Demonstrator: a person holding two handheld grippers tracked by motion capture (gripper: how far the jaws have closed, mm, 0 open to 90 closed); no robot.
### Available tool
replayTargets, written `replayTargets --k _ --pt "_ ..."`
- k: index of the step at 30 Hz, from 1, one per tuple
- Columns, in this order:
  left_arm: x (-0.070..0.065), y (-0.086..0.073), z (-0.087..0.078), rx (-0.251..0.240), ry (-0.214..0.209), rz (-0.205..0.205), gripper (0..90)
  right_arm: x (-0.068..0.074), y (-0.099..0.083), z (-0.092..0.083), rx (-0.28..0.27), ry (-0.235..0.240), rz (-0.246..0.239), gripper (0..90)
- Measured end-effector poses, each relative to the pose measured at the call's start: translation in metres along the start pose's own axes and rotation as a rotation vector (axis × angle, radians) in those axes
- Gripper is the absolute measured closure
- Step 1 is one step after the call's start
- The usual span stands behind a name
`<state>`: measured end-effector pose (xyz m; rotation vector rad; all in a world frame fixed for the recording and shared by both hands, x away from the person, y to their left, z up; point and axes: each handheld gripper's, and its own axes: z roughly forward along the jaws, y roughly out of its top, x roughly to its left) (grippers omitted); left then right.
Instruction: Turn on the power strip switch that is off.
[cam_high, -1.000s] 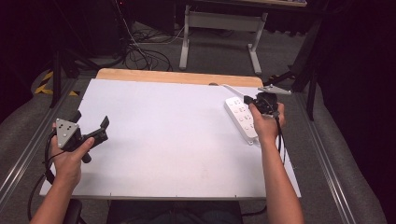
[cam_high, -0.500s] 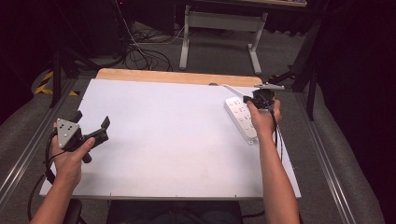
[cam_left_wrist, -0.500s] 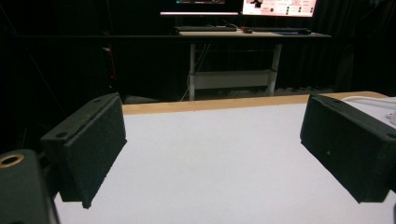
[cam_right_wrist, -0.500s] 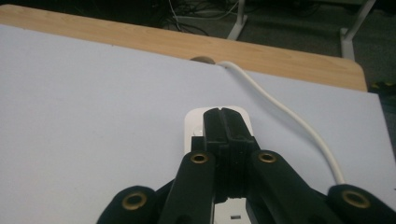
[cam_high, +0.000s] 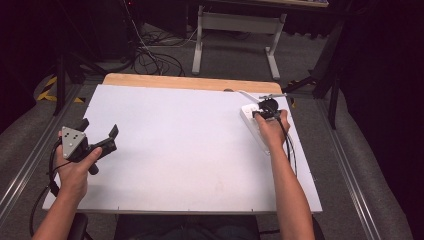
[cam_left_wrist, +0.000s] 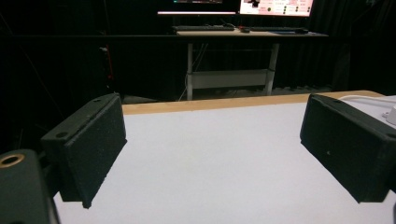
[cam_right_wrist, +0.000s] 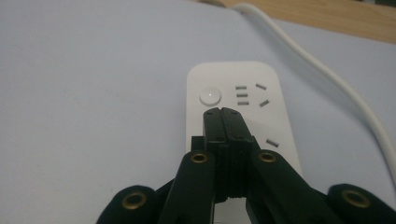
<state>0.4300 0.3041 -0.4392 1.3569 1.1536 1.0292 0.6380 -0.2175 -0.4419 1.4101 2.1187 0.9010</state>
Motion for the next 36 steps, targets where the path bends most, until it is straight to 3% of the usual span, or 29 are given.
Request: replayTargets --k 6,24,29,33,36 --pt "0.0008 -0.0004 0.0004 0.004 0.0 -0.005 7.6 0.0034 -0.0026 0.0063 0.015 -0.007 -0.034 90.0" --pt "0.0004 -0.0012 0.0009 0.01 0.0 0.0 7.6 -0.0042 -0.0046 0.0077 0.024 0.05 0.004 90.0" --pt "0.0001 -0.0015 0.0011 0.013 -0.002 0.002 7.6 -0.0037 -0.005 0.0083 0.025 0.043 -0.005 90.0" --pt "0.0003 -0.0017 0.0011 0.015 0.0 0.005 7.6 -0.006 -0.0055 0.0086 0.028 0.06 0.016 90.0" --pt "0.0 -0.0017 0.0011 0.018 0.001 0.004 7.7 -0.0033 -0.0051 0.0097 0.031 0.038 -0.01 90.0"
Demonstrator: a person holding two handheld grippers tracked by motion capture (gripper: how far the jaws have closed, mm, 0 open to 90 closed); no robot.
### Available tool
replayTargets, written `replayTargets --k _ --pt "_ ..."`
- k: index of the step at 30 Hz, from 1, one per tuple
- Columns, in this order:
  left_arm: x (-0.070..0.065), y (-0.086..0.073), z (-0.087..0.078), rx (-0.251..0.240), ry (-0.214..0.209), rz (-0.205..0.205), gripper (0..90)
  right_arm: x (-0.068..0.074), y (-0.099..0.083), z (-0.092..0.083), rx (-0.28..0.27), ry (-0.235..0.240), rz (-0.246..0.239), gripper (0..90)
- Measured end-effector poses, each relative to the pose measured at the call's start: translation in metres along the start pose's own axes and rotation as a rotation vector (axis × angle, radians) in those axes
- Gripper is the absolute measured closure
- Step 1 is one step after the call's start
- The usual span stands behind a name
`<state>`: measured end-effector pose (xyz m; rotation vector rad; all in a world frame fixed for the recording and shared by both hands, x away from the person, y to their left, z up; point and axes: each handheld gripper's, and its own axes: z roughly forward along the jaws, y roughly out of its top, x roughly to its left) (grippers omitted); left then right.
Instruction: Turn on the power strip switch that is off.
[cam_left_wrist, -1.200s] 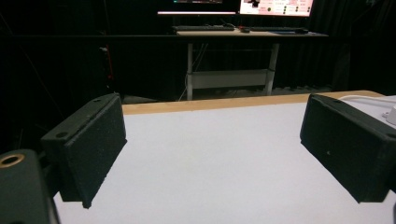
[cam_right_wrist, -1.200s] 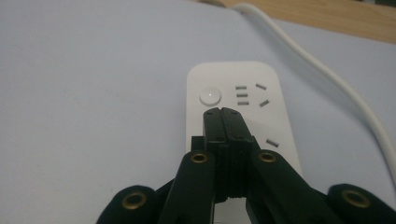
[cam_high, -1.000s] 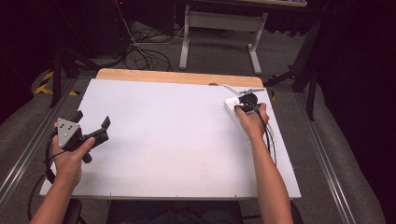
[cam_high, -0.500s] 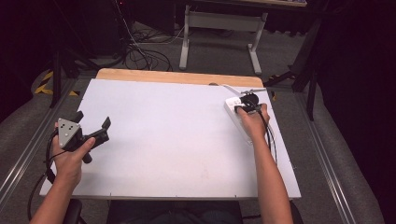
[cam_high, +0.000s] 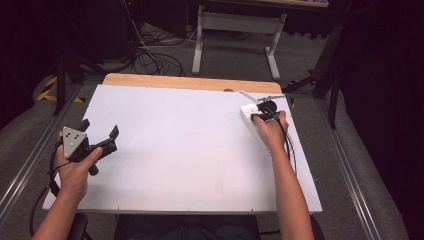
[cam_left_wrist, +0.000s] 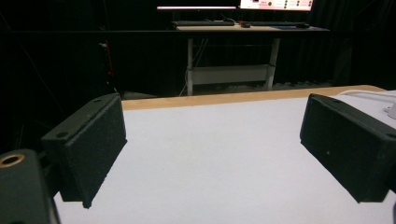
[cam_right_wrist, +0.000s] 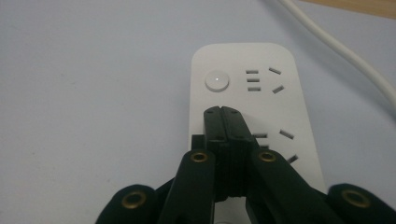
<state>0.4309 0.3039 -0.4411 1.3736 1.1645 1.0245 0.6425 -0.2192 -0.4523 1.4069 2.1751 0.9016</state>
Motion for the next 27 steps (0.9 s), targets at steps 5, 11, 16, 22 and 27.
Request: replayTargets --k 5,11,16,22,27 --pt "0.0 0.0 -0.0002 0.001 0.0 0.001 7.7 -0.0011 -0.0004 0.0005 -0.006 0.011 0.017 90.0" --pt "0.0005 -0.0003 0.0002 0.003 0.0 -0.003 7.8 -0.001 -0.0001 0.0004 -0.005 0.01 0.008 90.0" --pt "-0.0004 -0.0002 0.0003 0.005 -0.003 0.0 7.8 -0.0023 -0.0002 0.0005 -0.008 0.018 0.019 90.0" --pt "-0.0002 0.0001 0.0004 0.004 -0.004 -0.001 7.9 -0.0018 -0.0003 0.0004 -0.009 0.014 0.02 90.0" --pt "-0.0007 -0.0001 -0.0006 0.003 -0.009 -0.003 7.9 -0.0004 -0.0005 0.0004 -0.01 0.004 0.015 90.0"
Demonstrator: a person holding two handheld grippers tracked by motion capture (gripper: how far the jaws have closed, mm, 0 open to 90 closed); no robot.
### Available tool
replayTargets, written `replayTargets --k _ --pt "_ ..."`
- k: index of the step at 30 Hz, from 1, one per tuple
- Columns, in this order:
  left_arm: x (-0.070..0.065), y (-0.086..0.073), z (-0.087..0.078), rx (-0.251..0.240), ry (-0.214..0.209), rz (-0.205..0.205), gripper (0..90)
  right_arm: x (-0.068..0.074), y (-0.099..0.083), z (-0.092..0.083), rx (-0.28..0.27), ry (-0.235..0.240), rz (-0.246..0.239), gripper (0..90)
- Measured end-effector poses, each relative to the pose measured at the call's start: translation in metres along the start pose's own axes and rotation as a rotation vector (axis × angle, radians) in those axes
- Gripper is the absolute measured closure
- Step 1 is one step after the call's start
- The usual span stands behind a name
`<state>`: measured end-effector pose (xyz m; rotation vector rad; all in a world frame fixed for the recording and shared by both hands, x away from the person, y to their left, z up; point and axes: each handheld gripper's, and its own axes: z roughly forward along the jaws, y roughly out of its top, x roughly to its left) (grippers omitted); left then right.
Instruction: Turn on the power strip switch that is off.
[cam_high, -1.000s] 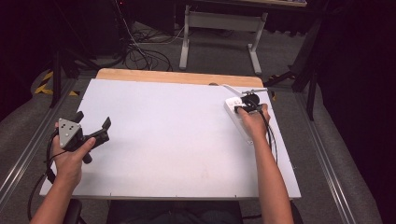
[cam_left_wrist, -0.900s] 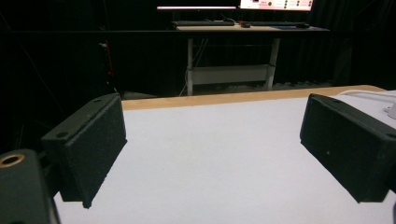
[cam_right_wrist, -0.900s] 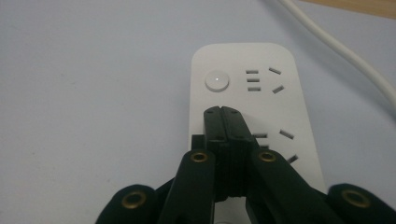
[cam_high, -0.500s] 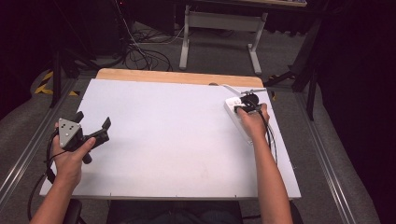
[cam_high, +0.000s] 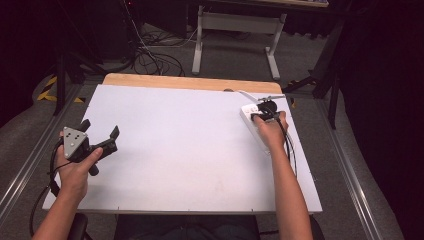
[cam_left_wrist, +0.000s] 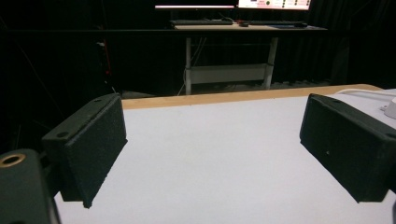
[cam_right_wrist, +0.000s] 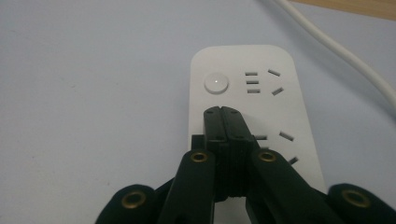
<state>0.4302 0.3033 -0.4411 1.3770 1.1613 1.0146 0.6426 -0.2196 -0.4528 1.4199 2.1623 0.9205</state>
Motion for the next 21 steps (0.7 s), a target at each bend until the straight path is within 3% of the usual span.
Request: replayTargets --k 12,21 --pt "0.001 -0.0003 0.0003 0.005 0.002 -0.003 7.9 -0.0017 -0.0006 -0.0001 -0.004 0.011 0.018 90.0" --pt "-0.0001 -0.0002 0.0006 0.005 -0.002 -0.004 8.0 0.0033 -0.0022 -0.0003 -0.017 -0.022 0.01 90.0"
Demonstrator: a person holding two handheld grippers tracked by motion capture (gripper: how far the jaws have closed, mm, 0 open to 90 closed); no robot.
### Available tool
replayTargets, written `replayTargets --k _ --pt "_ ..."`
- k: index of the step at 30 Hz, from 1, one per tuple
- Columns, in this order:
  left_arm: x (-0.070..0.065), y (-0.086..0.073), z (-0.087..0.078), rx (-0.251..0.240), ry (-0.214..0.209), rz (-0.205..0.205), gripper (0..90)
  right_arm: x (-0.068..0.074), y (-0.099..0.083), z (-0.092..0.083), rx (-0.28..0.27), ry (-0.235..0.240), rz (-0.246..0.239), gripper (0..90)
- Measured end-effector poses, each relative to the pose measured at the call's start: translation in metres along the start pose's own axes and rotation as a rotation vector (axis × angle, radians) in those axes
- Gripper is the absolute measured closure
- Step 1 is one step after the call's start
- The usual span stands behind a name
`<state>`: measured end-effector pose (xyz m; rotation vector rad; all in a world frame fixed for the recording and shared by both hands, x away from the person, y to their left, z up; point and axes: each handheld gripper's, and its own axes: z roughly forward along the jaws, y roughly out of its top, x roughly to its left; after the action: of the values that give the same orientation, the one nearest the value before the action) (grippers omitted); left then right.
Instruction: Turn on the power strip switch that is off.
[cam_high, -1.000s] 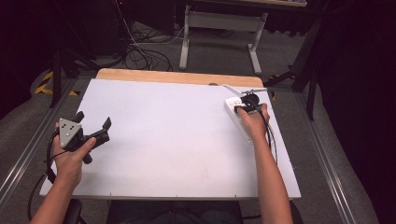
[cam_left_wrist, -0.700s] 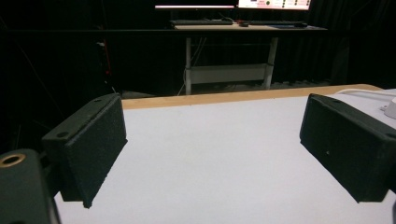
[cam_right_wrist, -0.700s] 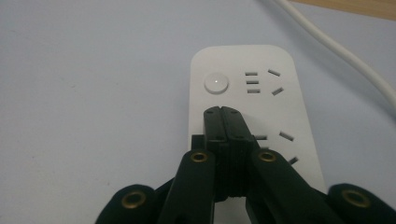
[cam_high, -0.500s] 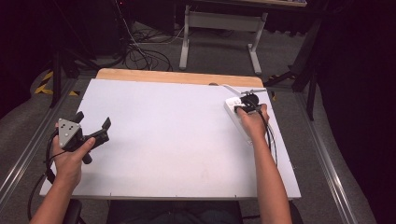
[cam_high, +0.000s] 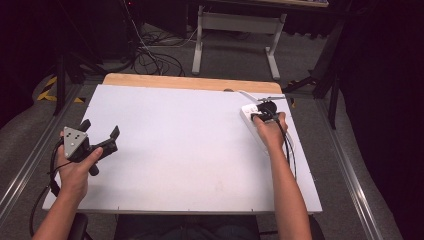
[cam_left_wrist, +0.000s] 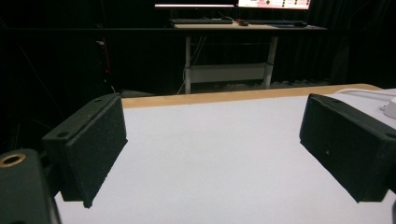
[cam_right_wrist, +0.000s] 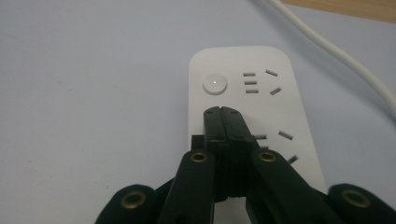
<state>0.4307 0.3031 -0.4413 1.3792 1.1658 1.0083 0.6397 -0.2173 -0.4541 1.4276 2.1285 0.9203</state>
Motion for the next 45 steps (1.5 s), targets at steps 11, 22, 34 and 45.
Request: replayTargets --k 11,22,34,45 --pt "0.001 0.0 0.0 -0.002 0.0 -0.006 8.2 0.002 -0.002 -0.001 -0.023 -0.013 0.007 90.0" --pt "0.002 0.0 0.0 0.0 0.002 -0.01 9.0 -0.002 -0.005 -0.006 -0.048 -0.003 0.032 90.0" --pt "0.002 0.0 0.0 -0.001 0.0 -0.017 9.0 0.001 0.001 -0.052 -0.221 0.039 0.031 89.6" --pt "0.001 0.0 0.001 0.0 -0.003 -0.013 9.0 0.014 -0.021 -0.097 -0.351 0.072 0.014 88.5"
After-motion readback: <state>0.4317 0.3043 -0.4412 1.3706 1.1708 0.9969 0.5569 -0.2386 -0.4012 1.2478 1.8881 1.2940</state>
